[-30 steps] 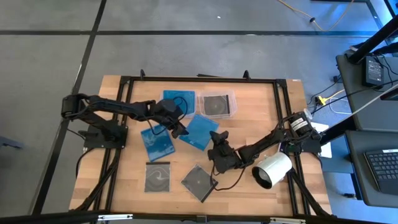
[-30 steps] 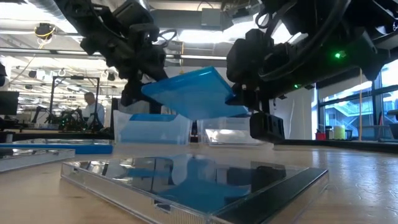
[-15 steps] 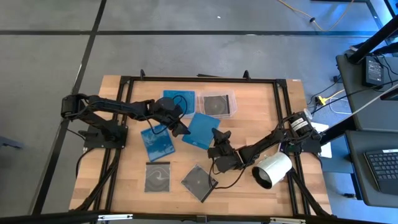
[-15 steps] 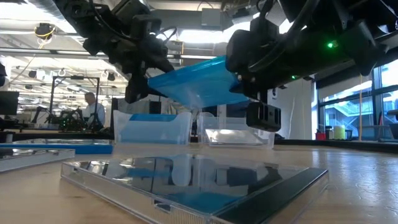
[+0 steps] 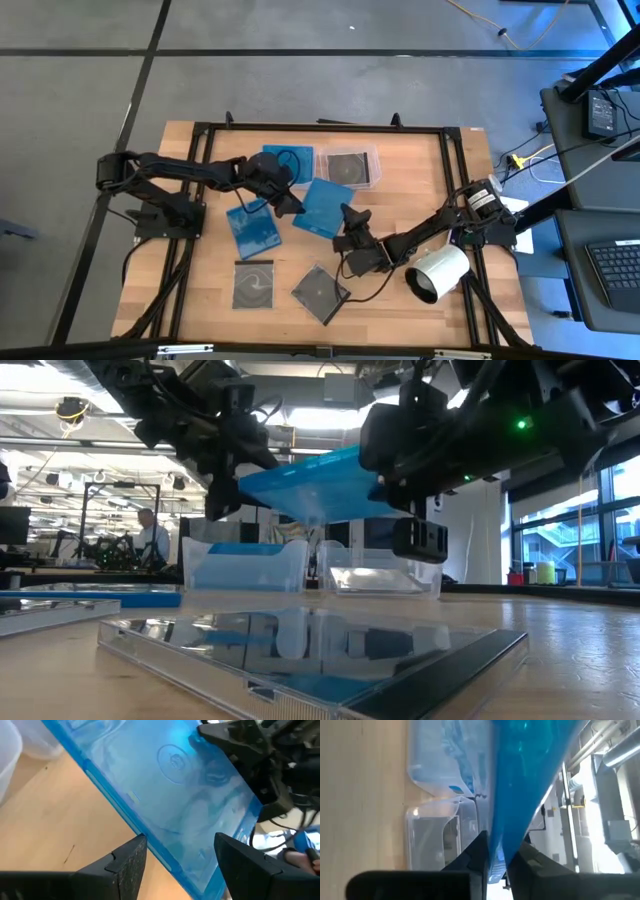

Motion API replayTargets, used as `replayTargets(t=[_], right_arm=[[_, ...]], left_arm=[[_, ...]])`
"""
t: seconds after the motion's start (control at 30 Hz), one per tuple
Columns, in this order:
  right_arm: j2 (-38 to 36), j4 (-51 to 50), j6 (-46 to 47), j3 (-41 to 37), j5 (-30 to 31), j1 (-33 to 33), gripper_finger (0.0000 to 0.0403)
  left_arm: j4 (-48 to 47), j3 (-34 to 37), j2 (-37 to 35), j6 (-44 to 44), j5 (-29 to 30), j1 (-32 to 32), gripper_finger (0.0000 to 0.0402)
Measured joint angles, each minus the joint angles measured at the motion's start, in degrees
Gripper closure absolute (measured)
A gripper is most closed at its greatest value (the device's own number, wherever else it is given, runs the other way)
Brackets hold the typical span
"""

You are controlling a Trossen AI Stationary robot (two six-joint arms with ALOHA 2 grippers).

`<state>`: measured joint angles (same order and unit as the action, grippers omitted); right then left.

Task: Pick & place jewel cases by type
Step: Put the right blue CD case into the left transparent bin

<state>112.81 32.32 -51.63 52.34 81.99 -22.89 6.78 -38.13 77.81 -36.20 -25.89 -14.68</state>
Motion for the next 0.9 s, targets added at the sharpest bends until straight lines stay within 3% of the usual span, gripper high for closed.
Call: replayTargets(t=[0.47,0.9], right_arm=[[-0.01,1.45,-0.26,0.22,-1.17,0.02,0.0350],[-0.09,2.31,-1.58,0.55,1.97,1.66,0.0350]], left_arm=[[-8.88,-0.20,-7.22,6.56,0.60,-5.44,0.0176],[-9.28,-0.09,-7.68,-7.99,0.68,-5.79,0.0176]])
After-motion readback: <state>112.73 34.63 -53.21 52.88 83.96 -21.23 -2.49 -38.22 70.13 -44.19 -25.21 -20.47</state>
